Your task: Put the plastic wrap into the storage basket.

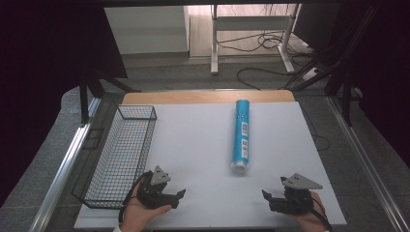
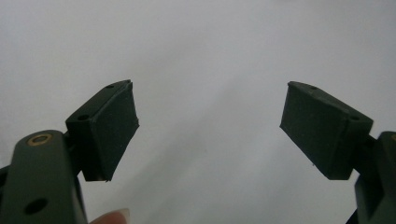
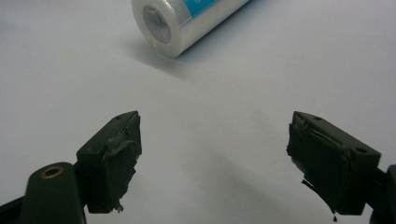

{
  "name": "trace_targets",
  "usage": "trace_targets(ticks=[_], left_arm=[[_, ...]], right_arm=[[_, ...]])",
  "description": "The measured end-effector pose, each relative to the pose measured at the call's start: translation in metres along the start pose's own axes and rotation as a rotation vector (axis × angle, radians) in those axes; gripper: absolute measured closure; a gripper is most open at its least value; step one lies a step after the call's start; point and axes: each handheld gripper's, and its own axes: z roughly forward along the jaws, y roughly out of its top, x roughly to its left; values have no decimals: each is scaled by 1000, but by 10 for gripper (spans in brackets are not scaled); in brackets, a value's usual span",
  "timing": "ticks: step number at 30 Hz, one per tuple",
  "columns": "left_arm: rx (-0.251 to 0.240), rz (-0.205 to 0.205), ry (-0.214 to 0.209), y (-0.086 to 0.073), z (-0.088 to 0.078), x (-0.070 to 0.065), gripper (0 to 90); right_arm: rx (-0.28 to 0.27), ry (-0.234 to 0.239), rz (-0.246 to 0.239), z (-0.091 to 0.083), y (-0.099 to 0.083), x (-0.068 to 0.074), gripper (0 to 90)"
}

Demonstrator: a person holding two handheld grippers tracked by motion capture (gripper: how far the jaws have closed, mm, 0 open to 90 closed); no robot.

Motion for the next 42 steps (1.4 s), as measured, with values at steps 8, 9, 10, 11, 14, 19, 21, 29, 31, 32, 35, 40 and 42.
trace_targets(ticks=[8,9,10,11,14,19,21,29,31,32,35,40,42], left_arm=[[2,-4,2,-2,-1,2,182],[0,-4,3,-2,-1,2,183],[-1,-4,3,-2,-1,1,183],[-2,-1,6,-3,-2,2,183],[-8,-9,9,-4,-4,3,183],[-10,-13,17,-7,-7,2,183],[-13,-12,17,-7,-8,1,183],[-18,-18,15,-7,-9,2,183],[-20,-19,13,-7,-9,3,182],[-20,-19,13,-7,-9,2,182],[-15,-16,13,-7,-8,2,182],[-17,-9,10,-7,-8,1,183],[-19,-9,11,-7,-9,2,182]], right_arm=[[2,9,32,1,3,-2,196],[1,11,33,1,4,-2,196],[2,12,34,1,4,-2,196],[-1,13,38,1,6,-2,197],[-1,15,48,1,7,-2,197],[6,28,64,3,11,-1,202],[9,33,68,4,13,1,206],[6,30,97,4,22,0,214],[0,29,100,5,28,-2,219],[0,29,100,5,28,-2,219],[-7,26,97,6,38,-2,220],[-21,24,114,9,61,-4,209],[-20,22,110,12,70,-4,200]])
